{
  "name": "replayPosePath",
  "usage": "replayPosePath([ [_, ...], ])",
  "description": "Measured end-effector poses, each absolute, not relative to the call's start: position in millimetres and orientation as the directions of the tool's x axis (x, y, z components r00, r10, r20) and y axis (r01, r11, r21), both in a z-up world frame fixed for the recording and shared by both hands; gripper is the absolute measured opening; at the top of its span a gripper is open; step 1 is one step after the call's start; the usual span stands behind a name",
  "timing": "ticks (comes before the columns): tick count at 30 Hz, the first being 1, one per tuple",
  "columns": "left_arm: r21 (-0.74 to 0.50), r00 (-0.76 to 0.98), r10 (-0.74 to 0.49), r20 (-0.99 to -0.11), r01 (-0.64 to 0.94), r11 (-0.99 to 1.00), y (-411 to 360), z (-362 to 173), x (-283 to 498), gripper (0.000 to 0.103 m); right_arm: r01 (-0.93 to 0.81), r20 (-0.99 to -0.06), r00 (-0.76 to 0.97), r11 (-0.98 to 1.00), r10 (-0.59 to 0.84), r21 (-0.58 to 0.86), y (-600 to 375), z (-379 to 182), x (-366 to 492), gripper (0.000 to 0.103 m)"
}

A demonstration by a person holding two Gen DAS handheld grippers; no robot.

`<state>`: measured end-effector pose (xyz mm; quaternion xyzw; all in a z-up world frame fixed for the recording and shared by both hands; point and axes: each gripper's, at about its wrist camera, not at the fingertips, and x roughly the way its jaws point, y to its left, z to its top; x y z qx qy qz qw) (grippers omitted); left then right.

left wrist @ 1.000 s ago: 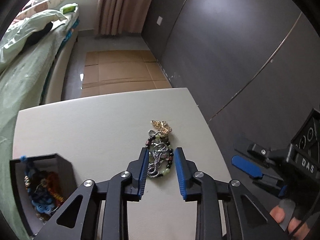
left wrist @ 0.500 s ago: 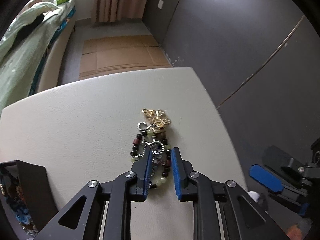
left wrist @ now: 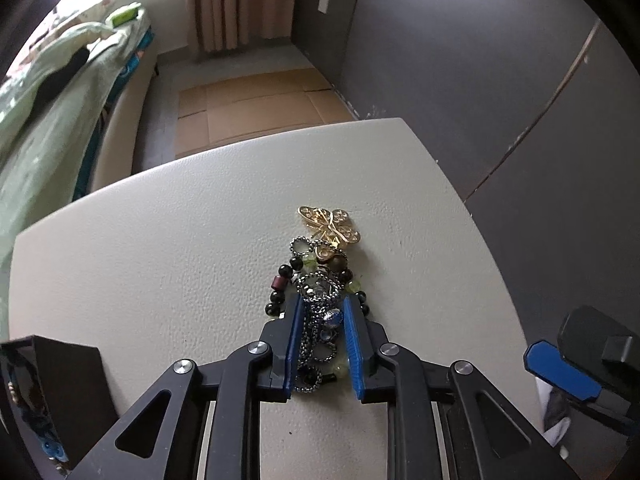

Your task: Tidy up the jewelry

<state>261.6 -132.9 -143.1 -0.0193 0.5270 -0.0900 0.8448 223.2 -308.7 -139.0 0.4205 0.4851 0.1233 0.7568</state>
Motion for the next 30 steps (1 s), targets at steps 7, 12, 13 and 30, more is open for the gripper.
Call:
replayPosePath([
  [7,-0.168,0.43,-0.209,-0.879,0.131,0.977,-125,-142,259,0.017,0.221,-0.644,0.493,0.632,0.585,0.743,-305,-141,224,0.06],
  [12,-0.227,0.448,-0.252,-0.858,0.11,0.968,-110,-125,253,0.002,0.213,-0.657,0.486,0.651,0.576,0.729,-300,-141,226,0.06],
  [13,-0.232,0.449,-0.256,-0.856,0.11,0.967,-109,-123,251,0.002,0.211,-0.661,0.484,0.656,0.574,0.724,-298,-141,226,0.06],
  [30,-0.366,0.588,-0.36,-0.724,0.115,0.924,-71,-44,219,0.001,0.165,-0.71,0.447,0.73,0.544,0.663,-271,-143,233,0.06],
])
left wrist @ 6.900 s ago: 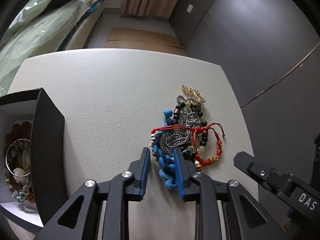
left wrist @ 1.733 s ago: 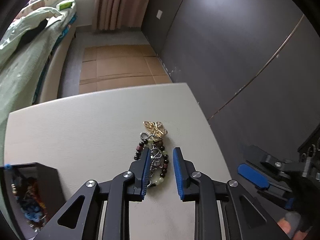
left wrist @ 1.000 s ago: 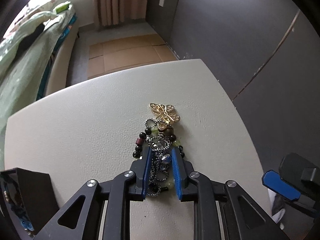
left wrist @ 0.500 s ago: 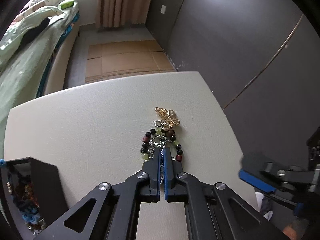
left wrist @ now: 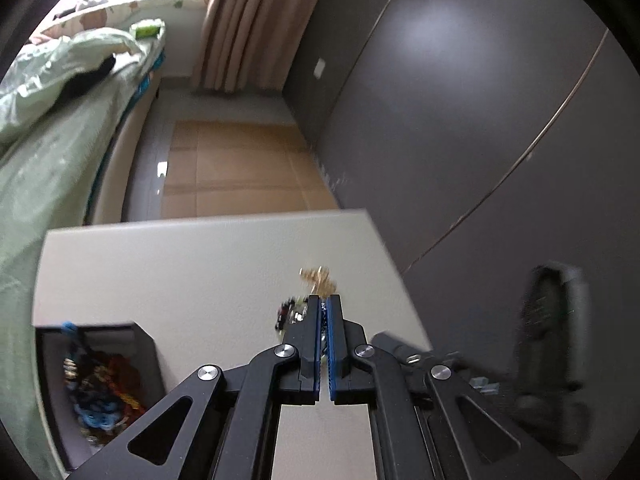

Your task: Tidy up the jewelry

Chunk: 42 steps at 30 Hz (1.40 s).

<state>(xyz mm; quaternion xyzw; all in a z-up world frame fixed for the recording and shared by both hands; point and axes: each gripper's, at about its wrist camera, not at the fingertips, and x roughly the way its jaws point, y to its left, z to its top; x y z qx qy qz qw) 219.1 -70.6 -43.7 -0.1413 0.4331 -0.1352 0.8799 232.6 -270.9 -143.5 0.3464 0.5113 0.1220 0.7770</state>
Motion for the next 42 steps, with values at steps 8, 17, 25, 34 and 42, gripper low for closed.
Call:
replayPosePath([
  [8,-0.415,0.681,-0.388,-0.621,0.135,0.9,-46,7,197,0.001,0.106,-0.741,0.434,0.788,0.512,0.606,-251,-143,236,0.054],
  [17,-0.467,0.773,-0.407,-0.488,0.162,0.869,-15,61,166,0.001,0.022,-0.784,0.431,0.863,0.447,0.505,-228,-141,243,0.047],
  [25,-0.499,0.84,-0.394,-0.373,0.176,0.849,19,101,135,0.001,-0.038,-0.816,0.446,0.918,0.368,0.394,-212,-139,249,0.047],
  [34,-0.519,0.886,-0.37,-0.281,0.184,0.835,50,127,106,0.001,-0.057,-0.857,0.41,0.947,0.311,0.316,-196,-153,261,0.032],
  [42,-0.53,0.907,-0.348,-0.237,0.18,0.829,68,138,94,0.001,-0.12,-0.89,0.426,0.985,0.161,0.121,-174,-151,255,0.01],
])
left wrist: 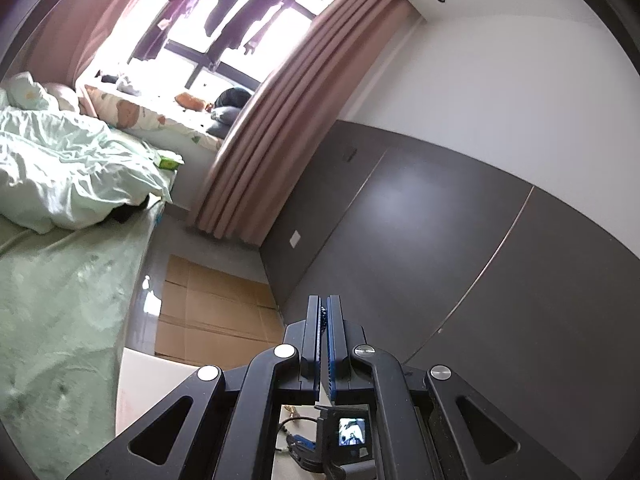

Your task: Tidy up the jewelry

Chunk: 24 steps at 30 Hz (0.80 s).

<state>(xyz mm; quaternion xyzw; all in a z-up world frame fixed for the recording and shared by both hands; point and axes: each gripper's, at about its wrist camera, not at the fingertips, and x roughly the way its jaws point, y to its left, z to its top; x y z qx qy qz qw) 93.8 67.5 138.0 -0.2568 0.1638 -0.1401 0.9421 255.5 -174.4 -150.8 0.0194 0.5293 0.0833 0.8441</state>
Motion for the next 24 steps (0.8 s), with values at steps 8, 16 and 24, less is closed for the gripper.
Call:
replayPosePath([
  [8,-0.523,0.933,-0.32,-0.167,0.191,0.831,75,153,70,0.001,-0.121,-0.844,0.463,0.962,0.273,0.245,-197,-127,241,0.009],
  [16,-0.496,0.947,-0.302,-0.107,0.212,0.842,74,170,51,0.001,-0.165,-0.764,0.533,0.93,0.365,0.33,-201,-94,224,0.009],
  [24,-0.485,0.967,-0.255,-0.016,0.215,0.848,85,187,22,0.001,-0.207,-0.706,0.564,0.901,0.429,0.381,-196,-72,218,0.009],
])
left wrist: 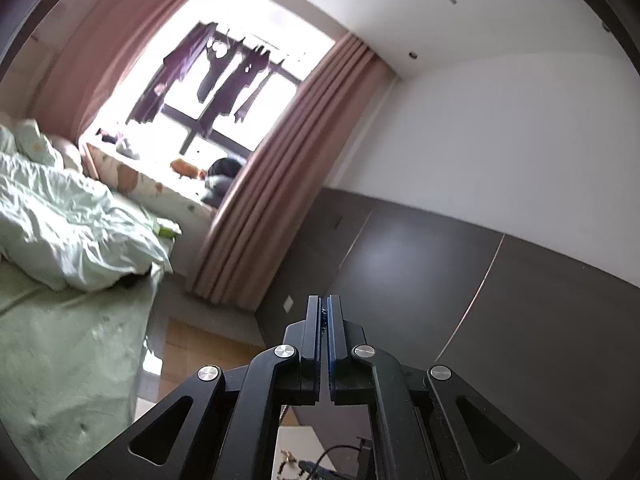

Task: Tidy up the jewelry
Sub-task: 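Carry the bead bracelet over the black box with the right gripper and release it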

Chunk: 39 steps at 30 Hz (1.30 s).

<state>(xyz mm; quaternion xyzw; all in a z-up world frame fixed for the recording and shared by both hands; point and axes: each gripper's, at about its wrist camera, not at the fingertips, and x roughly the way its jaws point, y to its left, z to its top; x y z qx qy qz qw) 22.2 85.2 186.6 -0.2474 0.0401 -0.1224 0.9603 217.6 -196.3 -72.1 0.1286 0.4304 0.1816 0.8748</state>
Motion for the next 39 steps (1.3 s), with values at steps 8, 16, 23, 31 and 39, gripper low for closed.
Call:
replayPosePath([
  [8,-0.505,0.968,-0.249,-0.045,0.193,0.841,95,180,31,0.001,-0.215,-0.708,0.55,0.895,0.442,0.391,-188,-74,214,0.009],
  [16,-0.496,0.97,-0.244,0.006,0.215,0.842,101,194,18,0.001,-0.226,-0.709,0.544,0.892,0.449,0.391,-180,-76,214,0.009],
  [23,-0.506,0.964,-0.267,0.004,0.232,0.83,98,192,30,0.001,-0.235,-0.715,0.531,0.89,0.455,0.392,-172,-80,213,0.009],
  [31,-0.515,0.957,-0.284,-0.058,0.216,0.83,93,180,48,0.002,-0.238,-0.713,0.529,0.887,0.46,0.395,-167,-81,213,0.009],
  [39,-0.519,0.934,-0.308,-0.183,0.174,0.837,84,153,67,0.002,-0.253,-0.671,0.547,0.863,0.5,0.437,-170,-71,207,0.009],
])
